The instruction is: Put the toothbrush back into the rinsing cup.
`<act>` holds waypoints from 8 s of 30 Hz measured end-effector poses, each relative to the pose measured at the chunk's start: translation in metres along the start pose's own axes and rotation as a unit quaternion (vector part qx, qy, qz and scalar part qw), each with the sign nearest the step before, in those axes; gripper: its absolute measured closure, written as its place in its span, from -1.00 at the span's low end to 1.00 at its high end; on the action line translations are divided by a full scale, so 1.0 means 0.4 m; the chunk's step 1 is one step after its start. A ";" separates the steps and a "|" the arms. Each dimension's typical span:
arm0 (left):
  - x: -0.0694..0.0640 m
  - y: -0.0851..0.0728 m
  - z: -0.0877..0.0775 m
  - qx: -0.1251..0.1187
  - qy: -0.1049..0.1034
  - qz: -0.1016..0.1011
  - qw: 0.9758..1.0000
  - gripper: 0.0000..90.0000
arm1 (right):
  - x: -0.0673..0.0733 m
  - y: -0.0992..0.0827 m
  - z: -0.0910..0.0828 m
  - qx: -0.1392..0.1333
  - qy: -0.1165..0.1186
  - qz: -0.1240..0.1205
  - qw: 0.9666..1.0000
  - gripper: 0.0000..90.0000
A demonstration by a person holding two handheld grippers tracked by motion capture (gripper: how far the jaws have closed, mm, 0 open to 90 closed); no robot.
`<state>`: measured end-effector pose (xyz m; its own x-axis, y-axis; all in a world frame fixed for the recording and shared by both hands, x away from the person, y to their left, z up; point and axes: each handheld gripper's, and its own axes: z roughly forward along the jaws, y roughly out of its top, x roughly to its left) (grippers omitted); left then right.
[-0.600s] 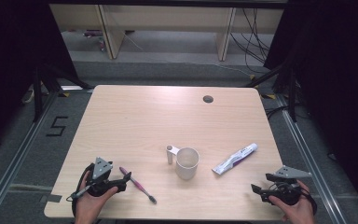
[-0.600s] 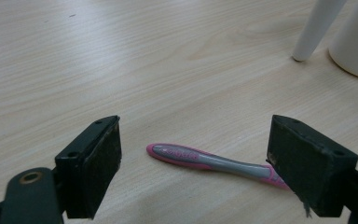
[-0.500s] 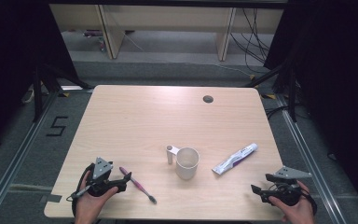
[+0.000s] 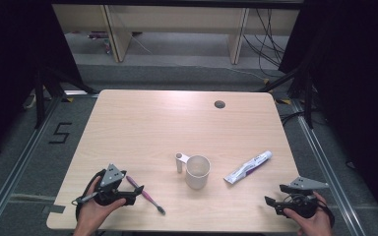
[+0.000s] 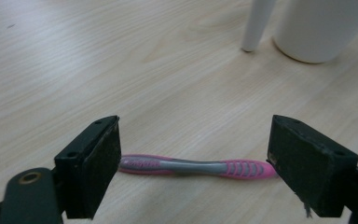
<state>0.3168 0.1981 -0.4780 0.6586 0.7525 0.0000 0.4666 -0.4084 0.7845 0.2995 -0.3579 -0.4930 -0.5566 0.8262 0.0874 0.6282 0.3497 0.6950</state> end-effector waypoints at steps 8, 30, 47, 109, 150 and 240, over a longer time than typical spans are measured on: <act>0.011 0.059 -0.029 0.046 -0.024 0.118 0.992 -0.58 | 0.006 -0.001 0.004 0.002 0.007 0.010 1.000 -0.49; -0.010 0.109 0.044 0.194 -0.117 0.295 0.928 -0.15 | 0.003 0.001 0.005 0.005 0.004 -0.005 1.000 -0.48; -0.065 0.112 0.109 0.262 -0.135 0.382 0.876 0.22 | 0.005 0.002 0.010 0.007 0.006 -0.007 1.000 -0.47; 0.003 0.192 0.025 0.074 -0.079 0.135 0.985 0.75 | 0.008 0.000 0.008 0.015 0.011 0.014 1.000 -0.45; 0.009 0.218 0.041 -0.227 -0.028 -0.027 0.973 0.75 | -0.001 -0.001 0.013 0.005 0.009 -0.011 1.000 -0.45; -0.075 0.230 0.195 -0.179 -0.090 -0.027 0.979 0.60 | 0.002 -0.001 0.015 0.012 0.014 -0.015 1.000 -0.45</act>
<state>0.3860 0.0975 -0.4543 0.7469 0.6521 -0.1303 0.2873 -0.1398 0.9476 0.3019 -0.3547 -0.4974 -0.5902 0.8026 0.0868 0.6232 0.3846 0.6810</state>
